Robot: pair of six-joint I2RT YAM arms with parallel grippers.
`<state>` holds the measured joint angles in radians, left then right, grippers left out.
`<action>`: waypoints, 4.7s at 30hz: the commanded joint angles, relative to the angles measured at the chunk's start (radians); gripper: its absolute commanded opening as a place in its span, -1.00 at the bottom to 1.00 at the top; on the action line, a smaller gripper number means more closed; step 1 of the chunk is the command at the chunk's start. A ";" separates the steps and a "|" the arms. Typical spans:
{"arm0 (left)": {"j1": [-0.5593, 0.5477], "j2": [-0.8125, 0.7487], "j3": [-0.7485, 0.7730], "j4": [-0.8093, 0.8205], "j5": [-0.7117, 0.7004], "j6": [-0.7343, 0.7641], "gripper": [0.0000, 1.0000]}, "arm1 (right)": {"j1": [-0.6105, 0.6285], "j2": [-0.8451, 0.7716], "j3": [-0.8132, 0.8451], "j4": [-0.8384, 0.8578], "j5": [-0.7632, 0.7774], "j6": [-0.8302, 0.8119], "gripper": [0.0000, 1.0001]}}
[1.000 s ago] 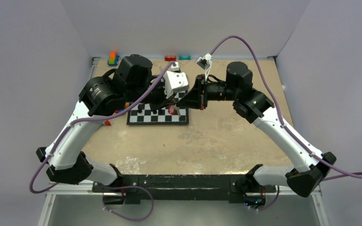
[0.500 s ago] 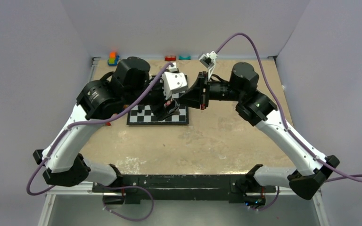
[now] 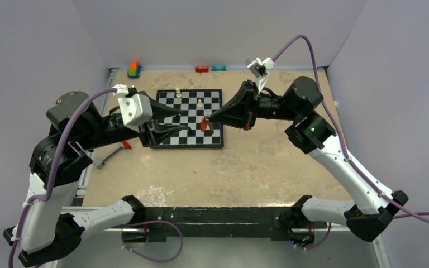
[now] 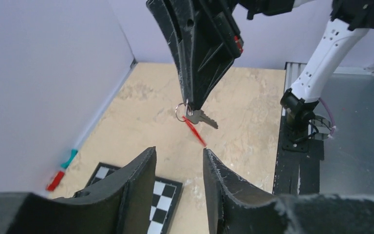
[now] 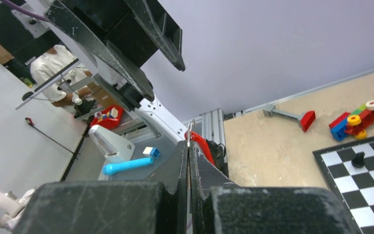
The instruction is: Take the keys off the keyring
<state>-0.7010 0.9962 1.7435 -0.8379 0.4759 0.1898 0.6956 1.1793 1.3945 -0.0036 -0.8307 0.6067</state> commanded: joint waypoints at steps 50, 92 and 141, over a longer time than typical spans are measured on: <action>0.028 0.088 -0.067 0.432 0.293 -0.374 -0.57 | 0.007 -0.070 -0.063 0.384 -0.093 0.154 -1.00; -0.061 0.197 0.121 -0.052 0.105 -0.050 -1.00 | 0.006 0.011 0.159 -0.064 -0.052 -0.019 -1.00; 0.047 0.001 -0.287 1.058 0.352 -0.730 -0.22 | 0.007 -0.071 -0.074 0.712 0.057 0.390 -1.00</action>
<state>-0.6613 0.9829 1.4715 0.0734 0.7933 -0.4694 0.7002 1.1038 1.3193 0.6052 -0.7982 0.9443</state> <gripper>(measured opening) 0.396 0.008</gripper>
